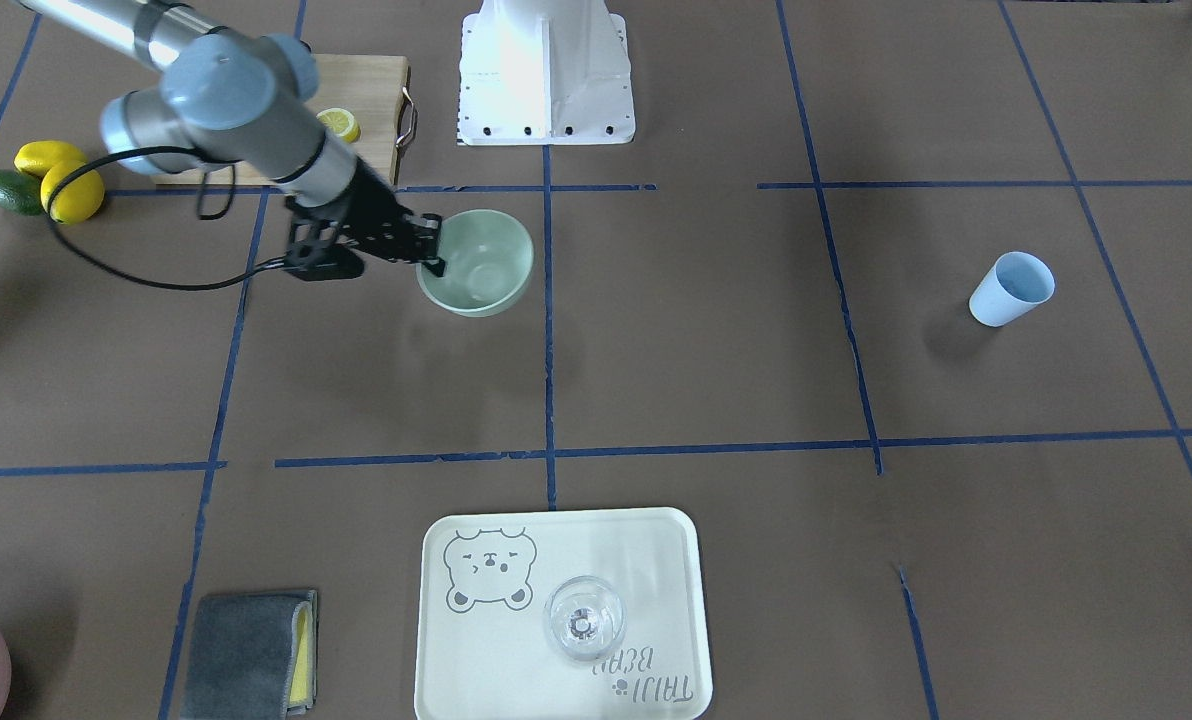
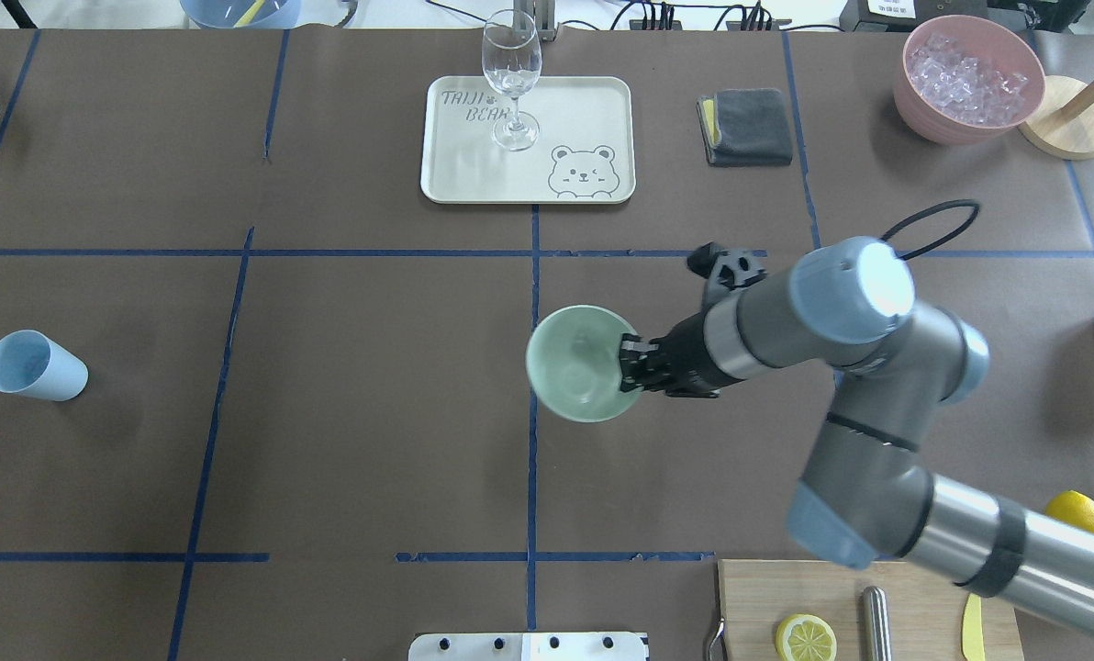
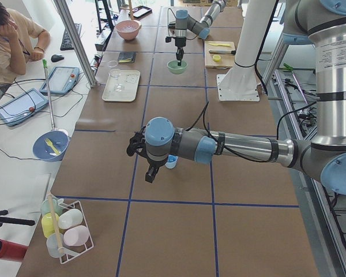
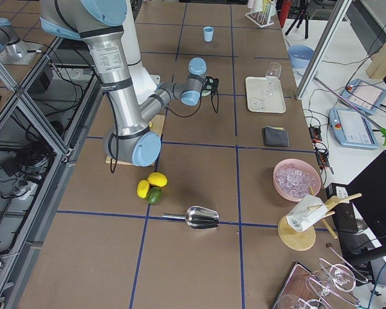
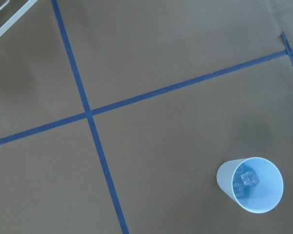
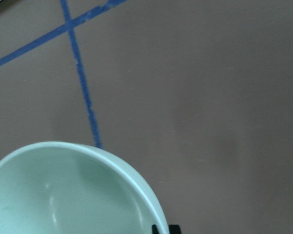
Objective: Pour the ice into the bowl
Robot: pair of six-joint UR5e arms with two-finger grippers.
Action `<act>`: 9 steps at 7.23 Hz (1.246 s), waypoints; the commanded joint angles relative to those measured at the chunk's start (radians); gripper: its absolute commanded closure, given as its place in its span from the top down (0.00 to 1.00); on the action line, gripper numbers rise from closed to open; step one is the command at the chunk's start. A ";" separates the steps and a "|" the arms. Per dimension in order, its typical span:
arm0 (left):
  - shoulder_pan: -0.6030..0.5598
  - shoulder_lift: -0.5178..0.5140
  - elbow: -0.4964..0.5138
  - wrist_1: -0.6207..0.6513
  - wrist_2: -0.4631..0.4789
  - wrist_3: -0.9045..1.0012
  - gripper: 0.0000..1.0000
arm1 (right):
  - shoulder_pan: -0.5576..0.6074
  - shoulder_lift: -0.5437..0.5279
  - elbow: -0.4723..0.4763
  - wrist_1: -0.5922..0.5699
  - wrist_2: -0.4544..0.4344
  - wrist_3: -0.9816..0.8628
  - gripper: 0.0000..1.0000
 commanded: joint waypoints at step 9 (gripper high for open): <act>0.095 -0.003 0.050 -0.315 -0.079 -0.093 1.00 | -0.007 0.265 -0.148 -0.065 -0.074 0.144 1.00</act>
